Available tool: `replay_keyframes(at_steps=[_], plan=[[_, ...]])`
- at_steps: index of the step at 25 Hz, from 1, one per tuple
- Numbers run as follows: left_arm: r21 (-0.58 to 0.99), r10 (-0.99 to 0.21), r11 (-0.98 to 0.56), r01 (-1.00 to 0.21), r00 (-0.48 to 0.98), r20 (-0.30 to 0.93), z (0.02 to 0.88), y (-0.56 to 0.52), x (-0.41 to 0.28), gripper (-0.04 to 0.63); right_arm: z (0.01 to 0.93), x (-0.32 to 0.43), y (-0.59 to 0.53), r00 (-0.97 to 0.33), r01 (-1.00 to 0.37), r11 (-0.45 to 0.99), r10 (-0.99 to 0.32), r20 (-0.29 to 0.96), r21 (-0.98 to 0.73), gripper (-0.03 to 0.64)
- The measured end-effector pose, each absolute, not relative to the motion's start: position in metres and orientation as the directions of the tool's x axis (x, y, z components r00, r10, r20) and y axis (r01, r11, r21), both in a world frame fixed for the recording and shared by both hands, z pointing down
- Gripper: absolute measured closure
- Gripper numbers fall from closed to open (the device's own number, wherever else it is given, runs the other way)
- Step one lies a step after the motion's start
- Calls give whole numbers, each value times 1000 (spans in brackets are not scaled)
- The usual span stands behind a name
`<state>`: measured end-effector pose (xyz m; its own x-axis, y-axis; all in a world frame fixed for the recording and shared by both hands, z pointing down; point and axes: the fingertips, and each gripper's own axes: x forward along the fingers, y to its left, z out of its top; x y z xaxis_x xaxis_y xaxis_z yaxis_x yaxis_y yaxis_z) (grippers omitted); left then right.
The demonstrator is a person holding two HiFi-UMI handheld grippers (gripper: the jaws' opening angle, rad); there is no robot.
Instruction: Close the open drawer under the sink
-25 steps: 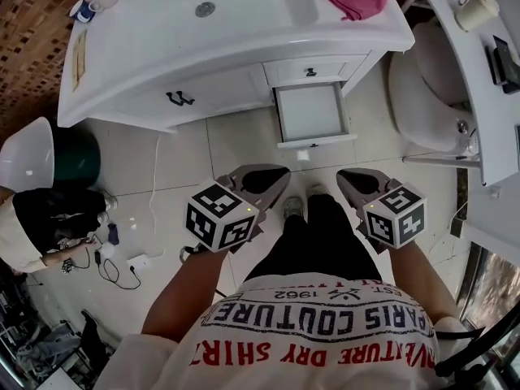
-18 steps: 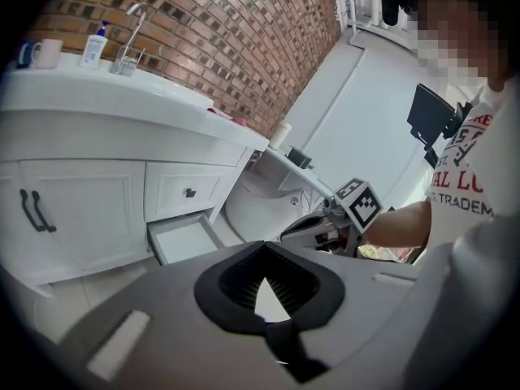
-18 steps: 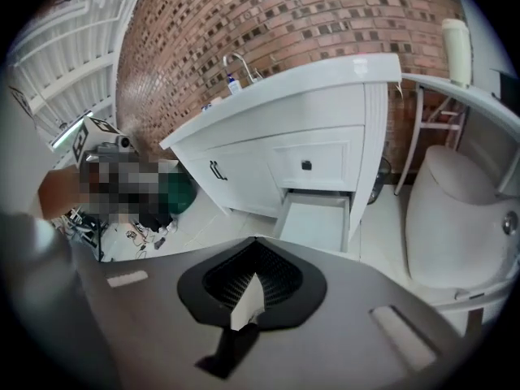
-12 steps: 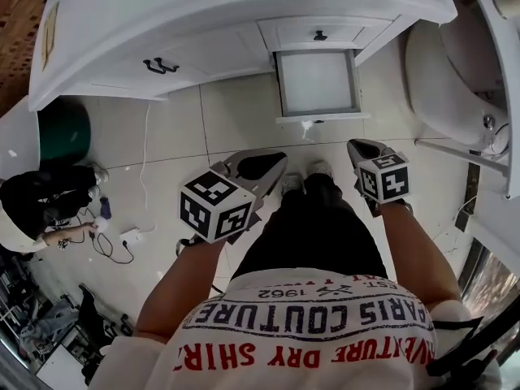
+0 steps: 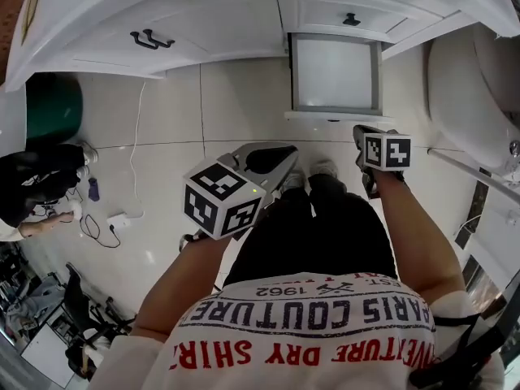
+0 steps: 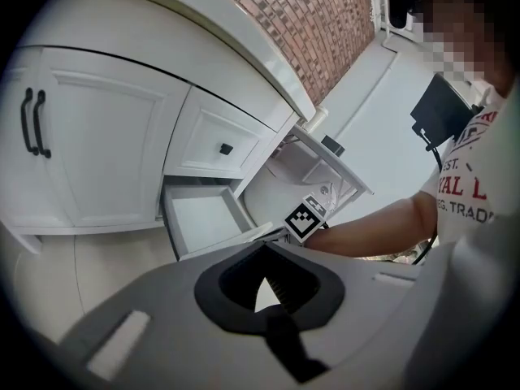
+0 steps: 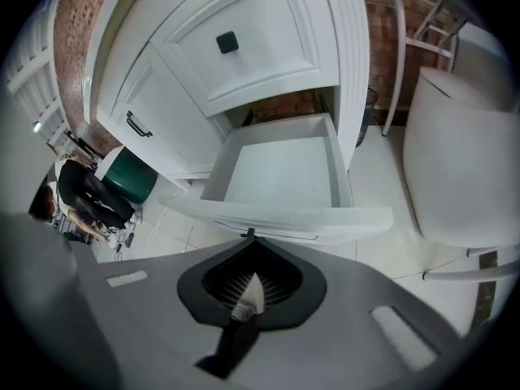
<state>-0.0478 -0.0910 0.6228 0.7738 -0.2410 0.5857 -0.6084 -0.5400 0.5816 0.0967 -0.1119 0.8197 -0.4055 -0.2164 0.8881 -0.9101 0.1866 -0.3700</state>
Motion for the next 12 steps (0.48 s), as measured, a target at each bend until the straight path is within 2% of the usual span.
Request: replay_keyframes(at_steps=[12], plan=[[581, -247, -529, -618, 767, 592, 631, -103, -52, 603, 835, 93, -123, -385, -914, 223, -205, 900, -340, 611]])
